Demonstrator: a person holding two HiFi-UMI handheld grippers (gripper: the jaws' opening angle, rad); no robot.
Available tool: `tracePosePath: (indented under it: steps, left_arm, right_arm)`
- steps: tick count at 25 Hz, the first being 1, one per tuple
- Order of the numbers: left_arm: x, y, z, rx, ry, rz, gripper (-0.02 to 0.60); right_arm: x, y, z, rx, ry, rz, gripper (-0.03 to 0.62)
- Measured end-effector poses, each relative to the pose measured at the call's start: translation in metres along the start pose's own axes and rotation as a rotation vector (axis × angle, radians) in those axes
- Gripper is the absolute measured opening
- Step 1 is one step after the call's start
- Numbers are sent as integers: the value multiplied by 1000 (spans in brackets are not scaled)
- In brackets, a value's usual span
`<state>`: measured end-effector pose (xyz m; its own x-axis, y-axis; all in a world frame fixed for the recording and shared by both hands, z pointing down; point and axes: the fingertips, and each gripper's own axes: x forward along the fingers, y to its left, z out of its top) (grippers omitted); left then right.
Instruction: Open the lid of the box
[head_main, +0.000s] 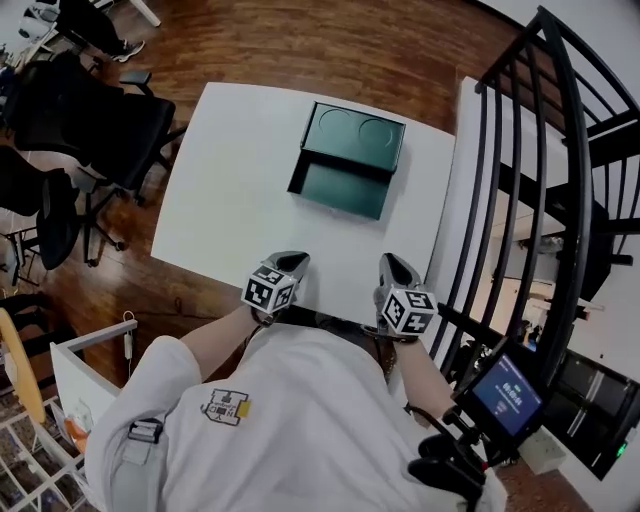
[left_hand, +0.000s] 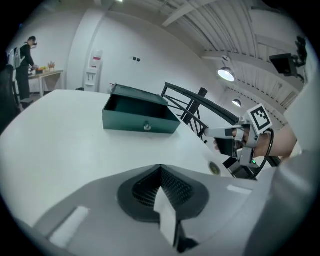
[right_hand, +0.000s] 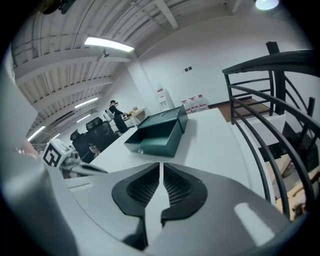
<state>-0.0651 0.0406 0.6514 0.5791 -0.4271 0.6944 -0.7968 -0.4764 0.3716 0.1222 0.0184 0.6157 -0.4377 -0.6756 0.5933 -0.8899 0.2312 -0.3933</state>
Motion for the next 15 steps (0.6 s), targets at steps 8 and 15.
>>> tracePosePath:
  steps: [8, 15]
  left_arm:
    - [-21, -8, -32, 64, -20, -18, 0]
    - [-21, -6, -16, 70, -49, -49, 0]
  right_arm:
    - [-5, 47, -79, -67, 93, 53, 0]
    - [1, 46, -62, -97, 69, 42, 0]
